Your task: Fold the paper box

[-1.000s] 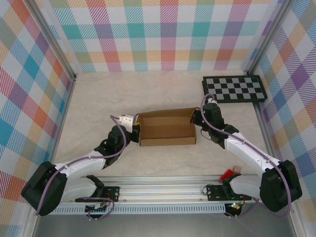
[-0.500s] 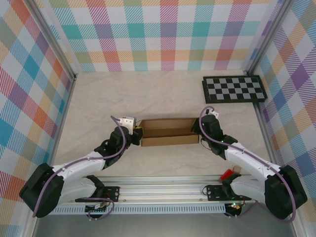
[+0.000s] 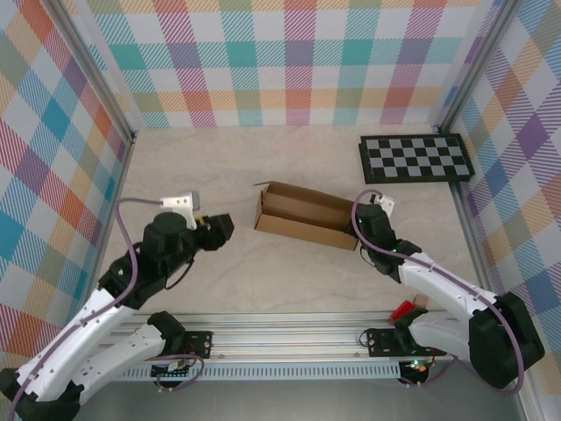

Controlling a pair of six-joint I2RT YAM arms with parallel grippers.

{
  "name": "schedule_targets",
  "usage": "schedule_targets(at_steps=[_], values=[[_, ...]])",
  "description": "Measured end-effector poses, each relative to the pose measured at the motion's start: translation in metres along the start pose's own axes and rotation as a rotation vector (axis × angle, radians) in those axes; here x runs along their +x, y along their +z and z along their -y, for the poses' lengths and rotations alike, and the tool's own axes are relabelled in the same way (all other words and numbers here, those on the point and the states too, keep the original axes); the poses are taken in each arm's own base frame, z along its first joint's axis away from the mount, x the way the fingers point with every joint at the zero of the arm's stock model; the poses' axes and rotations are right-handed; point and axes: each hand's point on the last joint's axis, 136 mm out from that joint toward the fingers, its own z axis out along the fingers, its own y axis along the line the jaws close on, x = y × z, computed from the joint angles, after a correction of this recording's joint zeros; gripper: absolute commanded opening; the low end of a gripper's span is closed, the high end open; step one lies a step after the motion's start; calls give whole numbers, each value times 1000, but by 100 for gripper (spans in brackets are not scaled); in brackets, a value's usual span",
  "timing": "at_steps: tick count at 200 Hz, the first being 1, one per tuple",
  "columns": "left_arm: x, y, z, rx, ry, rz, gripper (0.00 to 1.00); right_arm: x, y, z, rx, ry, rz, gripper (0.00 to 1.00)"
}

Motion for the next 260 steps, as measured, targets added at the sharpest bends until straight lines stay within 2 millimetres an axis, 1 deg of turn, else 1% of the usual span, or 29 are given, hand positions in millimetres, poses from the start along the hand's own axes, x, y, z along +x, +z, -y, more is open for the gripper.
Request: schedule_targets(at_steps=[8,17,32,36,43,53,71,85,93,103,125,136,147,157,166,170,175,188,211,221,239,260], values=[[-16,4,11,-5,10,4,69,1,-1,1,-6,-11,8,0],[-31,17,24,-14,25,-2,68,1,-3,2,-11,-28,18,0],[-50,50,45,-31,48,-34,67,2,-6,3,-18,-56,32,0],[-53,59,50,-33,54,-44,67,3,-6,3,-20,-64,34,0],[-56,80,58,-44,66,-68,67,3,-7,3,-24,-72,39,0],[-55,110,66,-61,88,-109,66,4,-7,3,-28,-78,43,0],[-46,152,72,-93,135,-183,61,4,-8,4,-31,-88,52,0],[-36,174,73,-106,164,-227,56,5,-9,5,-30,-91,53,0],[-26,181,72,-109,178,-254,54,5,-9,5,-29,-91,53,0],[-11,184,69,-113,197,-287,51,5,-9,4,-30,-92,53,0],[35,183,62,-116,229,-371,47,6,-9,4,-30,-90,53,0],[61,181,54,-128,242,-415,46,6,-10,3,-32,-87,51,0],[82,178,45,-146,249,-451,46,8,-11,3,-32,-78,46,0],[99,176,34,-165,255,-478,46,9,-11,3,-33,-73,42,5],[111,173,24,-188,252,-494,45,10,-11,2,-34,-60,39,13],[114,171,20,-198,253,-495,45,10,-12,2,-34,-59,36,17],[119,170,15,-209,249,-497,44,11,-12,4,-27,-59,32,18],[127,166,3,-236,237,-498,42,17,-13,11,2,-50,8,19],[137,164,-8,-267,222,-490,39,37,-14,28,65,-58,-74,20],[140,165,-10,-273,216,-484,39,46,-16,36,94,-59,-116,21],[146,165,-5,-271,223,-473,39,60,-20,46,131,-57,-176,31],[155,169,2,-267,235,-468,37,68,-30,56,155,-47,-220,33]])
